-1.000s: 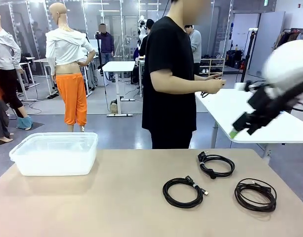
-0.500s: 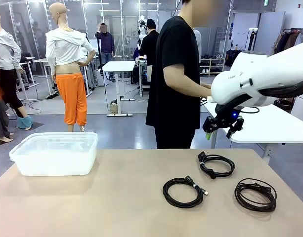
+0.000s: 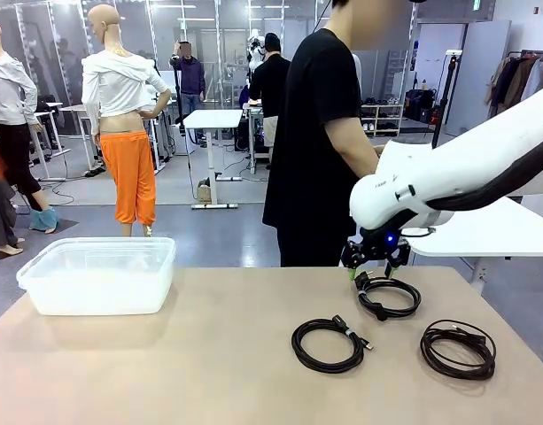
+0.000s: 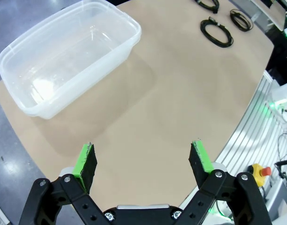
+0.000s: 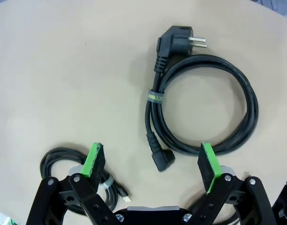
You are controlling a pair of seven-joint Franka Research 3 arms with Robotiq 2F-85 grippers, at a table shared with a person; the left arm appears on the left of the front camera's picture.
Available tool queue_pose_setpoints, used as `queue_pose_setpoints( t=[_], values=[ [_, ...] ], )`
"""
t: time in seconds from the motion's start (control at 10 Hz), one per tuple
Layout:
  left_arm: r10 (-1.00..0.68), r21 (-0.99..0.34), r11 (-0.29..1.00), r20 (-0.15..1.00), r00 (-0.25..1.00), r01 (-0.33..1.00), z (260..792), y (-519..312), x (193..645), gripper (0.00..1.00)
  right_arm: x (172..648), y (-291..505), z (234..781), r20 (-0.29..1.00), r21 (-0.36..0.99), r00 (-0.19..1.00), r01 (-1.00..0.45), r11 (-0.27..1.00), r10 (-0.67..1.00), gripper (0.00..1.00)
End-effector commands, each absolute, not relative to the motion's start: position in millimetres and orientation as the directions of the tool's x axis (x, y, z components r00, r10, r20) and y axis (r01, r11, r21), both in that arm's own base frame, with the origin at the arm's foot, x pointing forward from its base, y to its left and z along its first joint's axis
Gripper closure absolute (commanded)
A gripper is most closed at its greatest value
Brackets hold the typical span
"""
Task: Organize and store the cables.
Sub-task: Place the Power Cable into the Organizing box.
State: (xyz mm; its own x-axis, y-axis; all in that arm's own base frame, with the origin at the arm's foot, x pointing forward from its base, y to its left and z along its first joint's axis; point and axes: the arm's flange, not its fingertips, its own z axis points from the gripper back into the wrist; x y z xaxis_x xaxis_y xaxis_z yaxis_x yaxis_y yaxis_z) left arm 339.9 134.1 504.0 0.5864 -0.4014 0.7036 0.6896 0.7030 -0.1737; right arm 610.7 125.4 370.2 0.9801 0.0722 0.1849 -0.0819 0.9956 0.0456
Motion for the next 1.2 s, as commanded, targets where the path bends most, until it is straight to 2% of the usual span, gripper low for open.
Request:
queue_pose_setpoints(
  t=[0.0,0.8,1.0,1.1],
  values=[
    [-0.411,-0.168,0.691,0.708,0.574,0.703,505,136,340,0.00,617,136,354,0.184,0.004,0.982,-0.029,1.000,0.027,0.00],
    [-0.411,-0.168,0.691,0.708,0.574,0.703,505,136,340,0.00,643,128,311,0.149,-0.013,0.989,-0.004,1.000,0.006,0.00],
    [-0.411,-0.168,0.691,0.708,0.574,0.703,505,136,340,0.00,649,129,310,0.146,-0.007,0.989,-0.002,1.000,0.003,0.17],
    [-0.411,-0.168,0.691,0.708,0.574,0.703,505,136,340,0.00,649,129,311,0.139,-0.011,0.990,-0.011,1.000,0.013,0.47]
  ],
)
